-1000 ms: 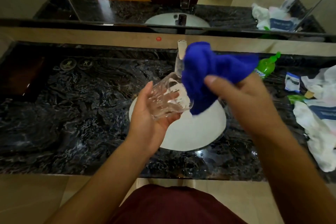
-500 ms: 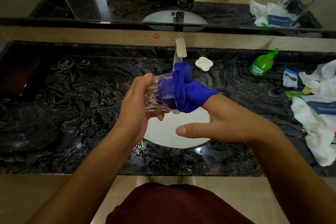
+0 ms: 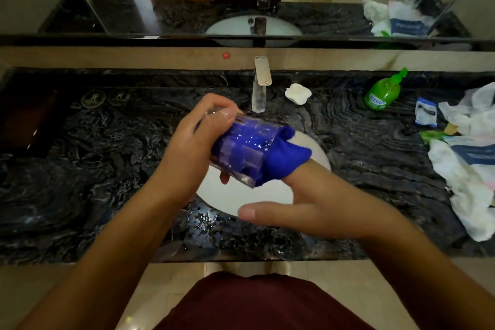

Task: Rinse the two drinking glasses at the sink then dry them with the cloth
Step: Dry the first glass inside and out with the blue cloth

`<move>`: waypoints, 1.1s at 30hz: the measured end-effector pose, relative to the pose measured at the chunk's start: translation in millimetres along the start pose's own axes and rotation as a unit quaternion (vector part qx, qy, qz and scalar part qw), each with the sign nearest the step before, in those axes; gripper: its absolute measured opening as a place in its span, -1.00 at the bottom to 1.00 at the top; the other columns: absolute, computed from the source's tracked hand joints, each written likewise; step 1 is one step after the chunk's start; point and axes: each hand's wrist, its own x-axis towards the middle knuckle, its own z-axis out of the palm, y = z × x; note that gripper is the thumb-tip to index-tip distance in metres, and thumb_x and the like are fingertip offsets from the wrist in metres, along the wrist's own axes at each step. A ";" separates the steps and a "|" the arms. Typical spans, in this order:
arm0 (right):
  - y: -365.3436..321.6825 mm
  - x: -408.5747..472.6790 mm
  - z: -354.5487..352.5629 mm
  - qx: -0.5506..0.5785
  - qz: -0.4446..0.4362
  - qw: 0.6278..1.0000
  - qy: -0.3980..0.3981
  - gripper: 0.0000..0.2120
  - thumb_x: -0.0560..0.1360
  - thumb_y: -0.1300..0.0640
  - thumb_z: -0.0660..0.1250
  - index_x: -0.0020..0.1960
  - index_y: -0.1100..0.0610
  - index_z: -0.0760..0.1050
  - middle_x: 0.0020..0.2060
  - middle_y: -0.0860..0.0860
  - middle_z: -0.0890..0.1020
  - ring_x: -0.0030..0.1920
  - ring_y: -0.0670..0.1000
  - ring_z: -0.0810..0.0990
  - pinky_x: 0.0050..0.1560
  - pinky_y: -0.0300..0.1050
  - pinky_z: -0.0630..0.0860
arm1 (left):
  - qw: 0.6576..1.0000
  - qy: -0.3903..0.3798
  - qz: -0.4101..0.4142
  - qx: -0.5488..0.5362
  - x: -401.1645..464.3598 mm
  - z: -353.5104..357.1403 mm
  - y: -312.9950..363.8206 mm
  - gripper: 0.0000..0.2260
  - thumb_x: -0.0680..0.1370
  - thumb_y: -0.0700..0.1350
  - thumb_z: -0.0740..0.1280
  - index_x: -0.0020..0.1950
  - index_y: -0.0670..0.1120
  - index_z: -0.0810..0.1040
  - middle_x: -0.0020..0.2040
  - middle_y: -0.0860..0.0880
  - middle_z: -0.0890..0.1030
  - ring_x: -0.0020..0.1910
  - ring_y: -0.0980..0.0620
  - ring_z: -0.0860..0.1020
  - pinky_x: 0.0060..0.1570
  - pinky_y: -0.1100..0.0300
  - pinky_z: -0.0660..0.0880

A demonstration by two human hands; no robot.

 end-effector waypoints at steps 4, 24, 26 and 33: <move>3.2 -0.8 10.6 -0.193 0.022 0.981 0.006 -0.59 0.60 -0.10 0.33 0.38 0.06 0.48 0.33 -0.04 0.55 0.32 0.00 0.51 0.31 0.06 0.45 | 0.992 -0.043 -0.117 -0.035 6.1 0.2 -1.9 -0.77 0.53 0.02 0.24 0.00 -0.11 0.56 -0.25 -0.05 0.59 -0.46 0.01 0.54 -0.61 0.24 0.34; -3.4 5.6 1.1 0.026 -0.049 0.919 0.391 -0.75 0.63 -0.03 0.27 -0.19 0.02 0.48 -0.31 -0.12 0.54 -0.21 -0.12 0.56 -0.13 -0.17 0.49 | 0.966 0.019 -0.129 -0.223 1.2 29.1 -1.0 -0.52 0.68 0.08 0.09 -0.24 -0.01 0.69 -0.37 -0.05 0.62 -0.47 -0.02 0.54 -0.57 0.25 0.37; -2.6 6.8 -0.8 0.050 -0.021 0.912 0.406 -0.85 0.58 0.03 0.37 -0.14 0.02 0.49 -0.26 -0.13 0.60 -0.18 -0.11 0.62 -0.14 -0.18 0.54 | 0.967 0.007 -0.121 -0.225 -1.8 31.6 -2.6 -0.53 0.67 0.07 0.09 -0.24 -0.04 0.68 -0.41 -0.05 0.58 -0.48 -0.01 0.51 -0.58 0.26 0.35; 3.4 6.3 -3.6 -0.006 0.060 0.938 0.340 -0.33 0.44 0.13 0.50 0.43 -0.14 0.28 0.16 -0.06 0.63 0.12 0.00 0.67 0.07 0.06 0.65 | 0.990 0.038 -0.036 -0.128 -4.6 30.9 -12.5 -0.72 0.59 0.01 0.20 0.11 -0.17 0.51 -0.20 -0.09 0.64 -0.40 -0.05 0.61 -0.53 0.17 0.46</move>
